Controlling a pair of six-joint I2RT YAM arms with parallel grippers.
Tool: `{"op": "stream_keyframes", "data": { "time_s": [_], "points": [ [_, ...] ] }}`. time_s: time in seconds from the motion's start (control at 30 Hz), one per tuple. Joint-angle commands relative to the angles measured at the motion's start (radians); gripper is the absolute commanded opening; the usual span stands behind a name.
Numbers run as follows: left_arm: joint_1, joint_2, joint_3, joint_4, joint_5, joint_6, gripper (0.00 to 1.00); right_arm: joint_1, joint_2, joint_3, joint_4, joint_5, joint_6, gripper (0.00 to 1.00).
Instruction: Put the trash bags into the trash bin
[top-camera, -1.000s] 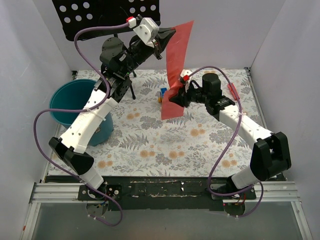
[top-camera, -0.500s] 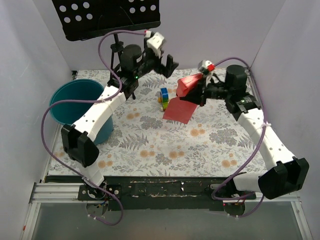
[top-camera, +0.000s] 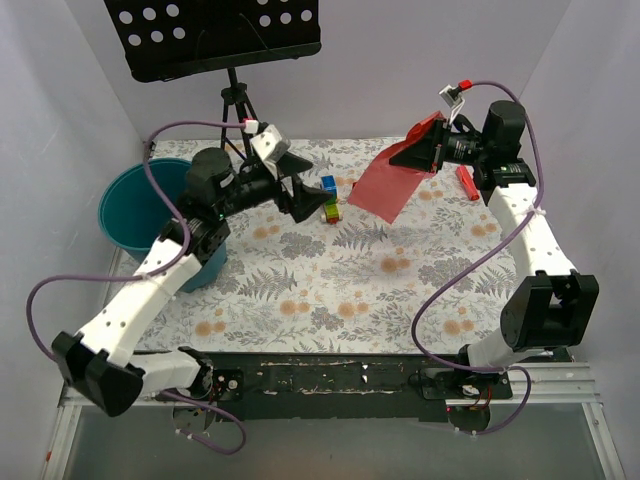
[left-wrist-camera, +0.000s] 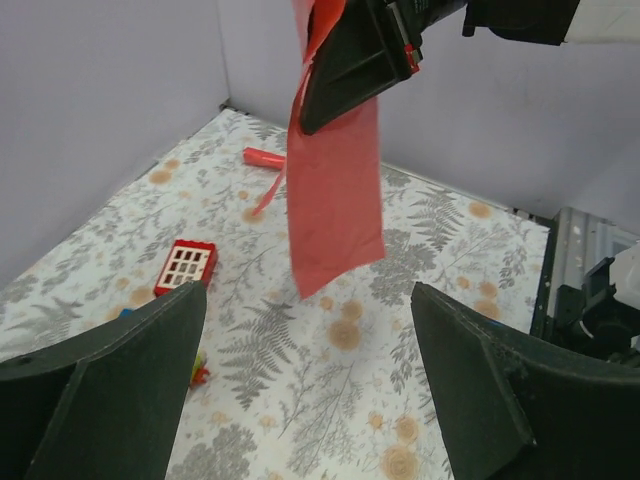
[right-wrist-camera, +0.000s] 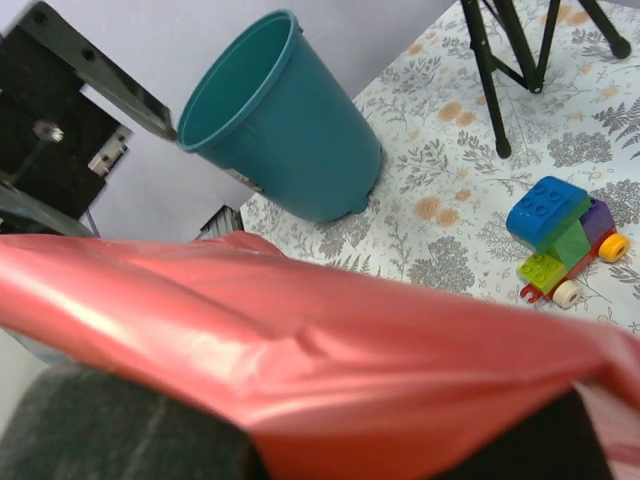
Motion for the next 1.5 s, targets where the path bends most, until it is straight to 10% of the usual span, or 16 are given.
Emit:
{"op": "stream_keyframes", "data": {
  "time_s": [0.0, 0.37, 0.77, 0.93, 1.07, 1.23, 1.47],
  "points": [
    [-0.018, 0.182, -0.010, 0.136, 0.121, -0.198, 0.82, -0.010, 0.015, 0.081, 0.114, 0.027, 0.112, 0.01],
    [-0.056, 0.368, 0.089, 0.268, 0.119, -0.217, 0.77, -0.015, -0.049, -0.025, 0.140, 0.022, 0.130, 0.01],
    [-0.066, 0.443, 0.141, 0.236, 0.340, -0.237, 0.39, -0.015, -0.036, -0.062, 0.109, 0.090, 0.084, 0.01],
    [-0.076, 0.473, 0.173, 0.216, 0.357, -0.205, 0.00, -0.012, -0.023, -0.062, 0.071, 0.144, 0.046, 0.02],
    [-0.078, 0.477, 0.191, 0.194, 0.345, -0.203, 0.00, -0.015, -0.003, -0.025, -0.203, 0.386, -0.165, 0.79],
    [-0.072, 0.452, 0.190, 0.154, 0.346, -0.225, 0.00, -0.059, -0.045, -0.048, -0.434, 0.611, -0.365, 0.87],
    [-0.061, 0.406, 0.089, 0.213, 0.276, -0.367, 0.00, -0.064, -0.225, -0.072, -0.617, 0.417, -0.652, 0.87]
  ]
}}
